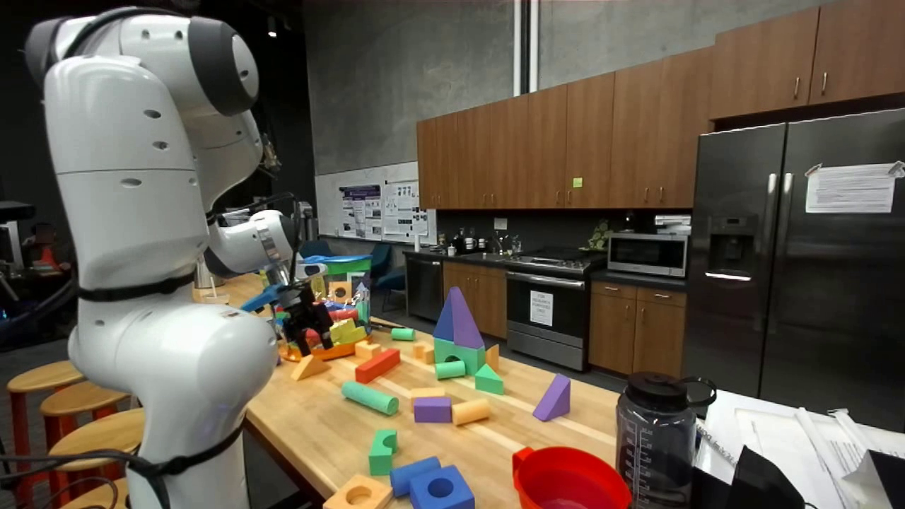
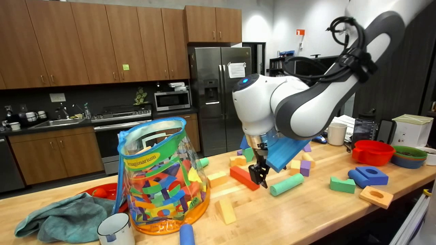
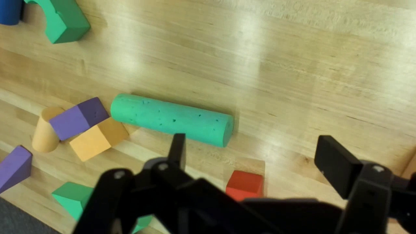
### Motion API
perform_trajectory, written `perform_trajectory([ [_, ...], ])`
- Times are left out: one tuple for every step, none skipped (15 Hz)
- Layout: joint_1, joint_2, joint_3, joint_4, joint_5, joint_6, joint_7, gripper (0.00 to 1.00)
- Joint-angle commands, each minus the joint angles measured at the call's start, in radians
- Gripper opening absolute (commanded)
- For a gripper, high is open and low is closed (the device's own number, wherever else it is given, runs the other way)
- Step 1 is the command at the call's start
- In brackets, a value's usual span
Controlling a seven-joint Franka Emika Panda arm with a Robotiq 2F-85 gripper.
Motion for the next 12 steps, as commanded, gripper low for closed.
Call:
perform_trajectory([
  [0.055,0.148,-0.087,0.073,-0.002,0.006,0.020,1.00],
  [0.074,0.175,-0.103,0.083,0.027,0.014,0.000,1.00],
  [0.094,0.205,-0.114,0.095,0.060,0.029,-0.021,1.00],
  [0.112,0.228,-0.123,0.103,0.091,0.041,-0.039,1.00],
  [0.131,0.253,-0.127,0.112,0.124,0.052,-0.056,1.00],
  [0.150,0.275,-0.130,0.122,0.156,0.060,-0.075,1.00],
  [0.166,0.291,-0.132,0.128,0.185,0.068,-0.095,1.00],
  [0.183,0.304,-0.136,0.137,0.208,0.075,-0.109,1.00],
  [0.197,0.311,-0.139,0.142,0.226,0.079,-0.121,1.00],
  [0.208,0.316,-0.143,0.148,0.239,0.084,-0.129,1.00],
  [0.218,0.319,-0.148,0.155,0.252,0.086,-0.138,1.00],
  [0.224,0.314,-0.150,0.156,0.268,0.089,-0.151,1.00],
])
